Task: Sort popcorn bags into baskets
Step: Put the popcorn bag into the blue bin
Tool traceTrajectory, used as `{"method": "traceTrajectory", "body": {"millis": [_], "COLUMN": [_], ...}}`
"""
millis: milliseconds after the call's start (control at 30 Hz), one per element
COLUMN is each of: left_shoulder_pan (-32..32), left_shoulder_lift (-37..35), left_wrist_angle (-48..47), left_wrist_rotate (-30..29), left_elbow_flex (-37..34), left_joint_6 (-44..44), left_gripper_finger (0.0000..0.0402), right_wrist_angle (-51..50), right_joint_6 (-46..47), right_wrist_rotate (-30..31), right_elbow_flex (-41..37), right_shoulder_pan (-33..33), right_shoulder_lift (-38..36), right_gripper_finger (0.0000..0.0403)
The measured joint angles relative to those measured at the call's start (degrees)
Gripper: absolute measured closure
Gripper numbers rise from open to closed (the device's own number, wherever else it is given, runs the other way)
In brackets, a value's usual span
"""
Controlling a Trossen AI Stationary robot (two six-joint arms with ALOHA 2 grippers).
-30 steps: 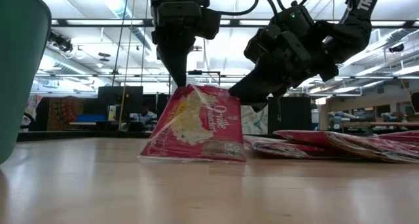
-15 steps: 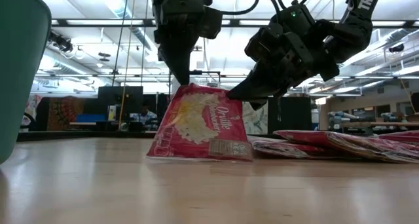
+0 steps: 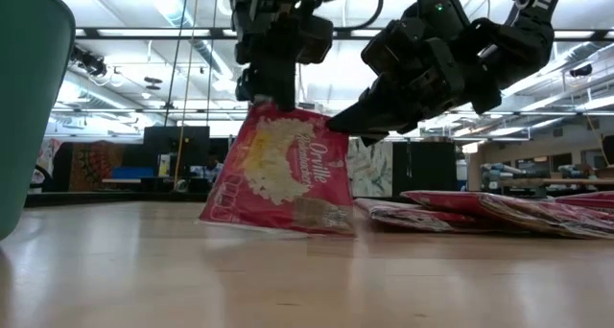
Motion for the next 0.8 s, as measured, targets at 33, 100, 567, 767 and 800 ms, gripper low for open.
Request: {"method": "traceTrajectory", "body": {"millis": [33,100,567,767,800], "left_shoulder_pan": [0.01,0.01,-0.45,-0.51,-0.51], "left_shoulder_lift": [0.06,0.05,0.05,-2.55,-3.75], "left_wrist_angle": [-0.18,0.21,-0.21,-6.91,-7.6], "left_wrist_rotate": [-0.01,0.03,4.07,4.5,4.12], "left_elbow_flex": [-0.05,-0.03,-0.03,2.57,3.01], "left_joint_6": [0.0,0.0,-1.44,-2.54,-3.19], "left_gripper_finger": [0.0196,0.0203,0.0388,0.0392,0.0393], "right_wrist_angle": [0.31,0.89,1.91,-9.29,-11.02], "right_joint_6": [0.02,0.0,0.25,-1.55,-1.78], "right_wrist_rotate": [0.82,2.56,3.15,2.06,2.19], "right_elbow_flex": [0.0,0.0,0.0,0.0,0.0], "right_shoulder_pan": [0.17,0.55,1.33,-0.33,-0.59], "right_shoulder_lift": [0.0,0.0,-0.07,-5.73,-7.24], "right_gripper_finger": [0.039,0.0391,0.0363,0.0331,0.0326]}}
